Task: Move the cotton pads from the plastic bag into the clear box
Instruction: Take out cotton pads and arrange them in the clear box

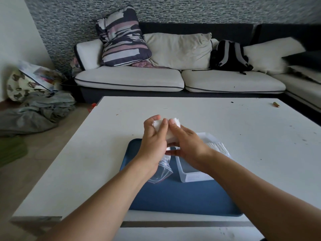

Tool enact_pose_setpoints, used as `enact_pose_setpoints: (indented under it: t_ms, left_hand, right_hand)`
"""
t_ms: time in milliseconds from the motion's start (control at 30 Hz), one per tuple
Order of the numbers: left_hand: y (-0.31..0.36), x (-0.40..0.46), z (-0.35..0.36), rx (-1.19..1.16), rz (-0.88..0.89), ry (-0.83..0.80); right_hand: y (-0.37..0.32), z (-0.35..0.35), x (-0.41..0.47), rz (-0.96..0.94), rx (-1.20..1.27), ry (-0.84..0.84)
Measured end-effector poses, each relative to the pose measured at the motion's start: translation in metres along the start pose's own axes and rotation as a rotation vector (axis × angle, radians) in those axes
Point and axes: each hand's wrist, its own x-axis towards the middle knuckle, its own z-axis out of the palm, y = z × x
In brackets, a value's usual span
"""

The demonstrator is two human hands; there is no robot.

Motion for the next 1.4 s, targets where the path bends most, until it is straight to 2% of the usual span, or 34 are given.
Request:
enact_pose_setpoints:
  t_ms: [67, 133, 233, 300, 400, 500, 633, 733, 800, 867, 900, 967, 1033, 1167, 1400]
  left_hand:
    - [-0.002, 0.006, 0.0, 0.068, 0.041, 0.061]
    - [-0.006, 0.011, -0.003, 0.215, 0.154, 0.089]
    - [-0.008, 0.013, -0.004, 0.496, 0.397, -0.042]
    - [-0.01, 0.01, 0.001, 0.553, 0.432, -0.093]
    - [-0.012, 0.007, 0.007, 0.504, 0.357, -0.157]
    - [-0.011, 0.007, 0.011, 0.395, 0.218, -0.208]
    - [-0.012, 0.008, 0.014, 0.211, 0.023, -0.167]
    - [-0.014, 0.015, 0.014, 0.197, -0.079, -0.147]
    - [-0.013, 0.016, 0.011, 0.356, -0.041, -0.138]
    - [-0.015, 0.012, 0.005, 0.659, 0.127, -0.146]
    - [-0.017, 0.01, 0.001, 0.795, 0.222, -0.177]
    - [-0.021, 0.005, -0.003, 0.991, 0.355, -0.278]
    - [-0.024, 0.0, -0.004, 1.135, 0.417, -0.409]
    - [-0.03, -0.008, 0.0, 1.346, 0.41, -0.62]
    - [-0.044, -0.021, 0.005, 1.591, 0.341, -0.781]
  right_hand:
    - [-0.005, -0.008, 0.001, -0.006, -0.029, 0.008]
    - [-0.011, -0.017, 0.001, 0.003, -0.031, 0.036]
    - [-0.015, -0.031, 0.001, 0.048, 0.039, -0.045]
    - [-0.016, -0.036, 0.0, 0.034, -0.005, -0.137]
    - [-0.015, -0.041, 0.0, 0.019, -0.075, -0.207]
    - [-0.01, -0.041, 0.004, 0.015, -0.101, -0.192]
    - [-0.008, -0.043, 0.009, 0.034, -0.09, -0.124]
    - [-0.013, -0.055, 0.01, 0.088, -0.065, -0.111]
    - [-0.017, -0.068, 0.015, 0.13, -0.182, 0.074]
    - [-0.017, -0.082, 0.019, 0.196, -0.381, 0.305]
    - [-0.016, -0.086, 0.02, 0.224, -0.478, 0.362]
    - [-0.011, -0.086, 0.02, 0.278, -0.624, 0.357]
    - [-0.004, -0.078, 0.021, 0.313, -0.724, 0.309]
    - [0.016, -0.063, 0.031, 0.329, -0.952, 0.247]
    - [0.037, -0.071, 0.039, 0.232, -1.131, 0.394]
